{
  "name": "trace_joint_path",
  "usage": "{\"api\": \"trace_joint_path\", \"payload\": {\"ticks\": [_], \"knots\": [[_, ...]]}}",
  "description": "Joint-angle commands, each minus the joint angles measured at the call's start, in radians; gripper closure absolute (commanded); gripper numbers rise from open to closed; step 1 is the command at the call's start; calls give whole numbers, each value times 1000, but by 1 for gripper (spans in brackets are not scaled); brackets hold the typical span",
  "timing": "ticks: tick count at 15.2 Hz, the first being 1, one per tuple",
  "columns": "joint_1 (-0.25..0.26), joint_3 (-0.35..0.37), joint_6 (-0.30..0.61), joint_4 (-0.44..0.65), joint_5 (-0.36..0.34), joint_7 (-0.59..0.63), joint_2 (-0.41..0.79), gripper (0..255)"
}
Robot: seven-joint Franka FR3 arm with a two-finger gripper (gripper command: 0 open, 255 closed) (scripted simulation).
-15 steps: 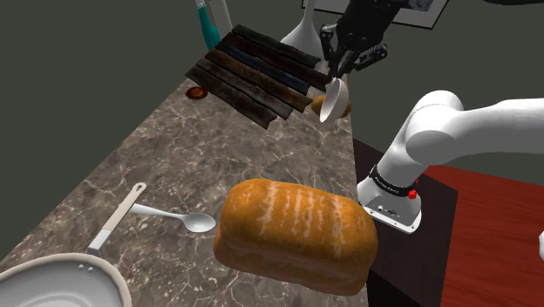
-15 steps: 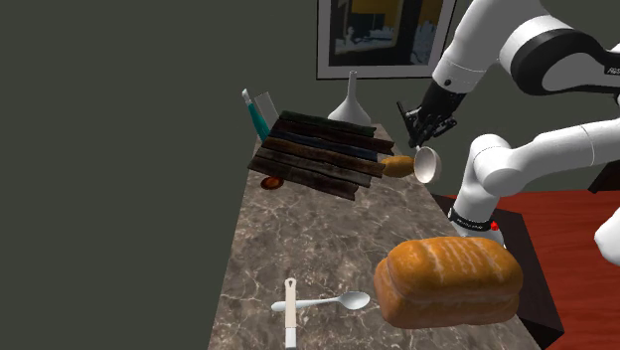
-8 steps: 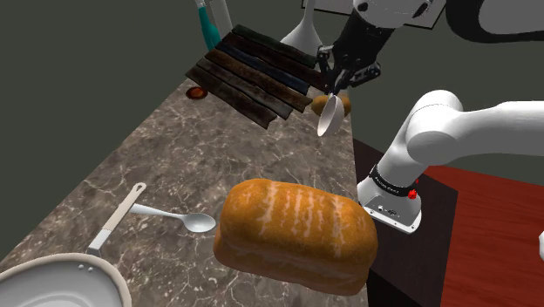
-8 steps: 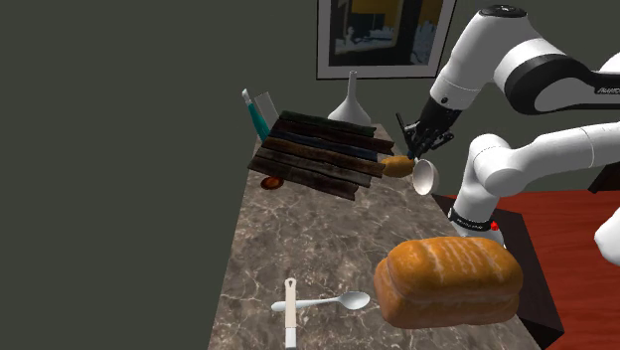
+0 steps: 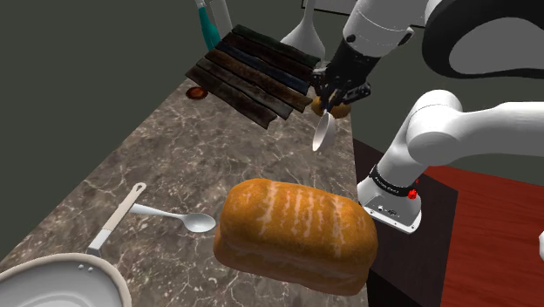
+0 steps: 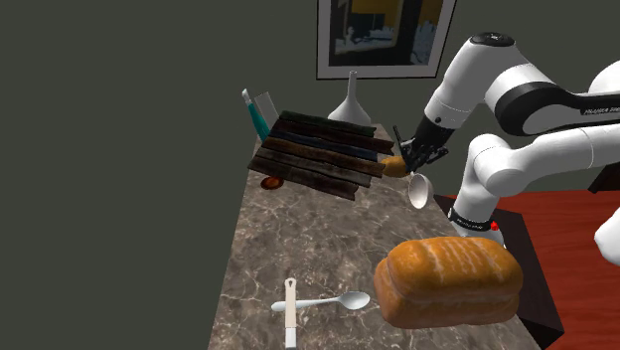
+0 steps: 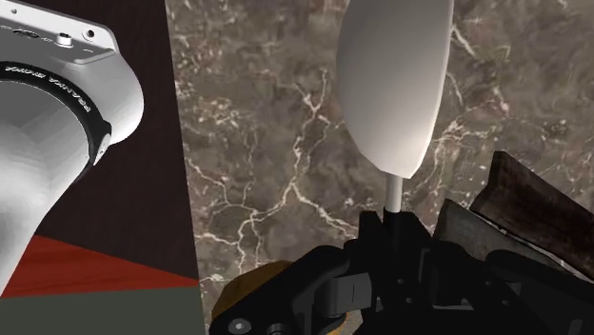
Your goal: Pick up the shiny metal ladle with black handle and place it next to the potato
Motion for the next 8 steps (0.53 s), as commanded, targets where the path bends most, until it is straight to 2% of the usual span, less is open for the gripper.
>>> {"api": "trace_joint_path", "payload": {"ticks": [1, 8], "knots": [[7, 9, 22, -29, 9, 3, -6, 255], [33, 52, 102, -120, 49, 18, -13, 255]]}}
